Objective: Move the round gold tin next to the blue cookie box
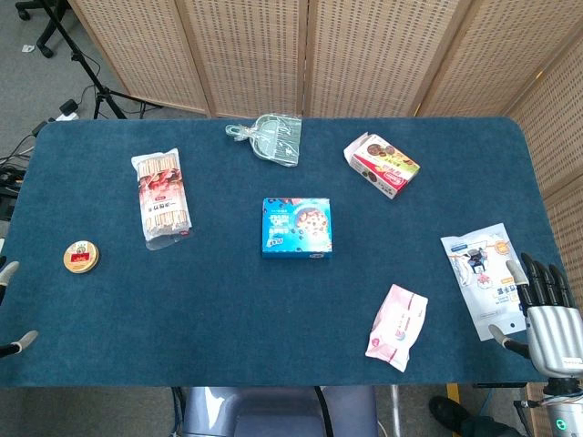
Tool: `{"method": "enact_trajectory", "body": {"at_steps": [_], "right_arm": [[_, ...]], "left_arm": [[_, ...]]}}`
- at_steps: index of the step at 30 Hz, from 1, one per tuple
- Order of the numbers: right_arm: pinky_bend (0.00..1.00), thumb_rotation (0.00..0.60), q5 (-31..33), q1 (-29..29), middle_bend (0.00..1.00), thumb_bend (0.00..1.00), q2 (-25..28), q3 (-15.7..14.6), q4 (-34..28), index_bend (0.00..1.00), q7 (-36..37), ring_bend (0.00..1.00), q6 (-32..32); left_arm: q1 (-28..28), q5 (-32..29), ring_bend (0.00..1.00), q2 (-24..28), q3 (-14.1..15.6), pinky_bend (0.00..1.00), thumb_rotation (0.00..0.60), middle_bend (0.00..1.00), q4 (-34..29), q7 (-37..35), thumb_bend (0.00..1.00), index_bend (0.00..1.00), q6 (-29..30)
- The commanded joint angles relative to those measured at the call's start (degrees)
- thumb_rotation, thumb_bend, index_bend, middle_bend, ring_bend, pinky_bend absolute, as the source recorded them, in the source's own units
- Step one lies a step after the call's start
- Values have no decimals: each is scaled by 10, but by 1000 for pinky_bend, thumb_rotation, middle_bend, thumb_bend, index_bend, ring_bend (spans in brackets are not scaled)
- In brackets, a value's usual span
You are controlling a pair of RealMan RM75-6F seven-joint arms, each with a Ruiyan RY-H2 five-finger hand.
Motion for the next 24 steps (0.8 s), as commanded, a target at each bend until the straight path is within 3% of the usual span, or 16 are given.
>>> {"method": "enact_trajectory", "body": {"at_steps": [1, 11, 17, 24], "right_arm": [[0, 600, -5, -1, 0, 0, 0, -1, 1, 0, 1, 0, 2], [0, 600, -5, -1, 0, 0, 5, -1, -1, 0, 20, 0, 0], [0, 600, -3, -1, 0, 0, 7, -1, -2, 0, 26, 0, -3], [0, 600, 9, 3, 0, 0, 8, 4, -2, 0, 27, 0, -11]], "left_arm": [[0, 1, 0, 0, 0, 0, 600, 0, 1, 0, 0, 0, -1], [-34, -2, 0, 0, -5, 0, 600, 0, 17, -19, 0, 0, -63], [-114, -51, 0, -14, -29, 0, 600, 0, 64, -97, 0, 0, -211], [-206, -99, 0, -78, -50, 0, 600, 0, 206, -179, 0, 0, -385]]}}
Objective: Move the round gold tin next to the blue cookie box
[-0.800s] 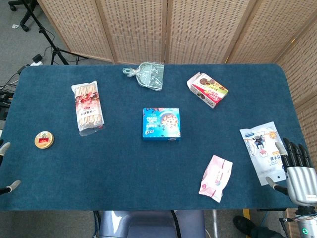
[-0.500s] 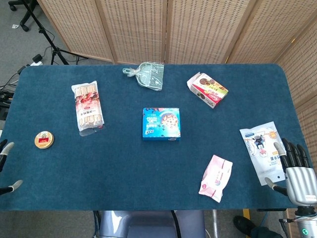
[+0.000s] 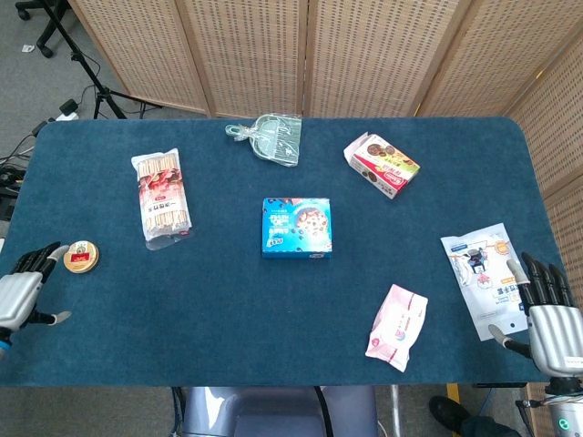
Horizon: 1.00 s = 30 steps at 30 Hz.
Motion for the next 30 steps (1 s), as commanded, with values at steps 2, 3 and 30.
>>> {"method": "enact_trajectory", "body": {"at_steps": [2, 3, 30], "right_arm": [[0, 600, 8, 2, 0, 0, 0, 3, 0, 0, -1, 0, -5], [0, 600, 11, 2, 0, 0, 0, 4, 0, 0, -1, 0, -6], [0, 600, 33, 10, 0, 0, -9, 7, -1, 0, -8, 0, -30]], "left_arm": [[-80, -24, 0, -59, -20, 0, 600, 0, 125, -100, 0, 0, -119], [-85, -18, 0, -66, -19, 0, 600, 0, 141, -110, 0, 0, -123], [-138, 39, 248, -210, 25, 385, 600, 277, 416, -246, 76, 256, -175]]}}
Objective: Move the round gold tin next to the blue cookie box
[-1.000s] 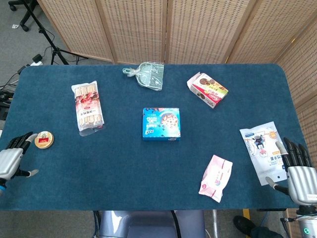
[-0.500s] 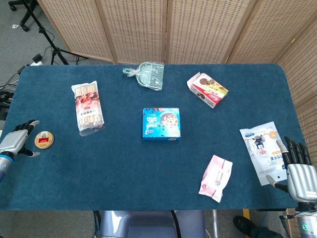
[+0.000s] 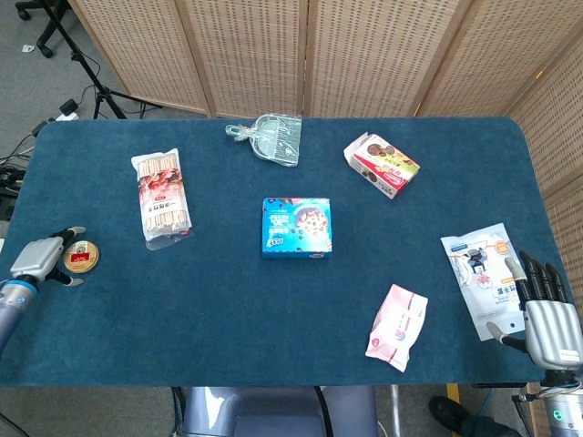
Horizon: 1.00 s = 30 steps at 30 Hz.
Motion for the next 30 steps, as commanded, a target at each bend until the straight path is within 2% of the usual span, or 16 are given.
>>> {"method": "enact_trajectory", "body": {"at_steps": [1, 7, 12, 18, 25, 27, 28, 30], "right_arm": [[0, 600, 0, 0, 0, 0, 1, 0, 0, 0, 2, 0, 1], [0, 600, 4, 0, 0, 0, 2, 1, 0, 0, 5, 0, -1], [0, 600, 6, 0, 0, 0, 3, 2, 0, 0, 8, 0, -3], [0, 600, 6, 0, 0, 0, 5, 1, -1, 0, 12, 0, -4], [0, 600, 7, 2, 0, 0, 6, 1, -2, 0, 12, 0, -6], [0, 600, 8, 2, 0, 0, 6, 2, -2, 0, 14, 0, -6], [0, 600, 10, 2, 0, 0, 7, 3, -2, 0, 17, 0, -7], [0, 600, 11, 3, 0, 0, 8, 3, -1, 0, 20, 0, -9]], "left_arm": [[2, 2, 267, -4, -2, 403, 600, 298, 2, -10, 88, 282, 17], [7, 17, 342, 9, 3, 461, 600, 376, -13, -36, 144, 377, 55], [10, 23, 347, 28, 5, 465, 600, 382, -35, -41, 160, 388, 77], [10, 13, 357, 47, 2, 477, 600, 391, -68, -28, 231, 403, 79], [16, 54, 357, 101, -6, 477, 600, 391, -187, 1, 215, 403, 188], [14, 72, 357, 124, -10, 478, 600, 391, -248, 19, 202, 403, 223], [2, 107, 357, 141, -15, 478, 600, 391, -308, 43, 195, 403, 256], [-11, 127, 357, 164, -21, 478, 600, 391, -382, 95, 189, 403, 263]]}}
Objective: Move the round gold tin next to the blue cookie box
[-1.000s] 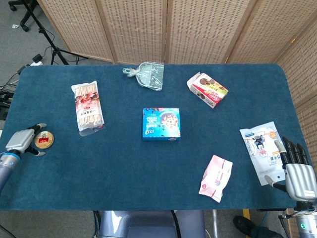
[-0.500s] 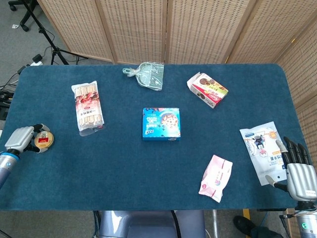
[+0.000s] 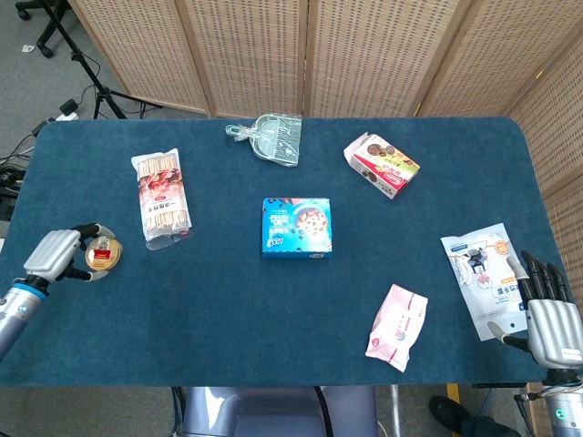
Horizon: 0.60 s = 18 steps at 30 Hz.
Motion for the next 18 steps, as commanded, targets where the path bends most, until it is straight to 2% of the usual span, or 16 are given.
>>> {"method": "enact_trajectory", "body": {"at_steps": [1, 4, 6, 9, 10, 12, 16, 18], "right_arm": [[0, 600, 3, 1, 0, 0, 2, 1, 2, 0, 6, 0, -3], [0, 600, 6, 2, 0, 0, 4, 3, 3, 0, 14, 0, -6], [0, 600, 8, 2, 0, 0, 6, 4, 4, 0, 19, 0, -7], [0, 600, 16, 2, 0, 0, 10, 7, 7, 0, 32, 0, -10], [0, 600, 24, 2, 0, 0, 13, 9, 10, 0, 44, 0, -14], [0, 600, 30, 3, 0, 0, 16, 12, 13, 0, 54, 0, -18], [0, 600, 43, 6, 0, 0, 21, 17, 20, 0, 76, 0, -30], [0, 600, 45, 7, 0, 0, 23, 18, 22, 0, 81, 0, -33]], "left_arm": [[-40, 78, 357, 70, -24, 477, 600, 391, -217, 138, 188, 403, 59], [-69, 66, 357, 77, -42, 477, 600, 391, -304, 224, 188, 405, 18], [-86, 55, 357, 69, -52, 478, 600, 391, -333, 261, 190, 407, -5], [-124, 21, 357, 26, -81, 478, 600, 391, -371, 351, 197, 413, -52], [-153, -10, 357, -17, -100, 478, 600, 391, -381, 414, 200, 415, -82], [-173, -66, 357, -61, -116, 477, 600, 391, -385, 492, 201, 416, -101], [-229, -188, 357, -158, -133, 477, 600, 392, -372, 650, 201, 425, -129], [-242, -220, 357, -182, -134, 478, 600, 393, -366, 689, 201, 428, -124]]}}
